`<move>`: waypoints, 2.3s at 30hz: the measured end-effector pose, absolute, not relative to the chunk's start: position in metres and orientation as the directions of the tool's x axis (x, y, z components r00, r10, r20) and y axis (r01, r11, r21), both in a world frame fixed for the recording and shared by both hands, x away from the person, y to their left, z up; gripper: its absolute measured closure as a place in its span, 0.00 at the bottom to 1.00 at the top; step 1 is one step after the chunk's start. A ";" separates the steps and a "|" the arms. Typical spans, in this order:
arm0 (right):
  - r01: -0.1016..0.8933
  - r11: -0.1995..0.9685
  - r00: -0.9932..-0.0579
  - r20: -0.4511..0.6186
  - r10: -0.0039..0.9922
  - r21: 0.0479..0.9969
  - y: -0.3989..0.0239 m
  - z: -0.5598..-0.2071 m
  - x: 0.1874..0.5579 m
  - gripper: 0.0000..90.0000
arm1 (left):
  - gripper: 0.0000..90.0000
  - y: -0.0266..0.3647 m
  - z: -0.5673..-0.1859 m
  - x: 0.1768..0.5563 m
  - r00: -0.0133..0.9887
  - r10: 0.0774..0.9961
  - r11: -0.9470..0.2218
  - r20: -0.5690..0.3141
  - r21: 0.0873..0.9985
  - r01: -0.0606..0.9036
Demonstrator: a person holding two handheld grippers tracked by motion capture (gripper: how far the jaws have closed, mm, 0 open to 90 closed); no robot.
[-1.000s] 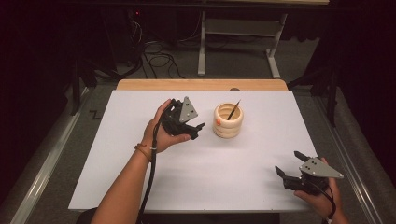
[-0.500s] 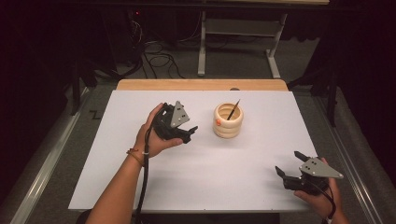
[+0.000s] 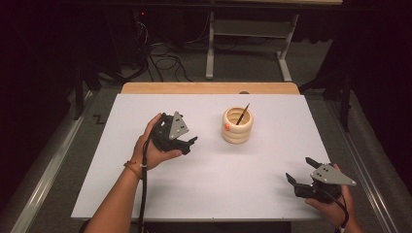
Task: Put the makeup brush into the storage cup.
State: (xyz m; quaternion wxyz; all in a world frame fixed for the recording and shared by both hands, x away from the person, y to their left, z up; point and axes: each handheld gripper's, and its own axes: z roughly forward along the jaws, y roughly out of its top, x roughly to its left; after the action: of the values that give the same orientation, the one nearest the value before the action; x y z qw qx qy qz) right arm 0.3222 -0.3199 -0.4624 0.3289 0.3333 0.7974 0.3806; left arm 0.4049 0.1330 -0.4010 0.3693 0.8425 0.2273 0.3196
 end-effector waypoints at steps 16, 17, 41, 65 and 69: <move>0.281 0.491 -0.563 -0.273 0.780 0.825 -0.320 -0.462 0.322 0.19 | 0.21 0.153 -0.414 0.392 0.678 0.629 -0.637 0.380 0.752 0.170; 0.281 0.491 -0.563 -0.273 0.780 0.824 -0.320 -0.463 0.322 0.19 | 0.21 0.155 -0.415 0.391 0.678 0.629 -0.638 0.380 0.751 0.171; 0.277 0.496 -0.567 -0.277 0.776 0.823 -0.319 -0.463 0.322 0.19 | 0.20 0.189 -0.442 0.368 0.663 0.651 -0.645 0.370 0.730 0.227; 0.279 0.494 -0.570 -0.272 0.775 0.823 -0.317 -0.463 0.322 0.19 | 0.20 0.223 -0.466 0.336 0.639 0.690 -0.626 0.339 0.723 0.291; 0.284 0.492 -0.569 -0.268 0.777 0.823 -0.317 -0.463 0.321 0.19 | 0.21 0.227 -0.467 0.331 0.637 0.696 -0.618 0.332 0.729 0.294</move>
State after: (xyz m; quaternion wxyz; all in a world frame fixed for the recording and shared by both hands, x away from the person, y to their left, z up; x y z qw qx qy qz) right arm 0.3214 -0.3169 -0.4627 0.3250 0.3315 0.8002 0.3797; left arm 0.3314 0.2270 -0.4667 0.3245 0.8444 0.2931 0.3095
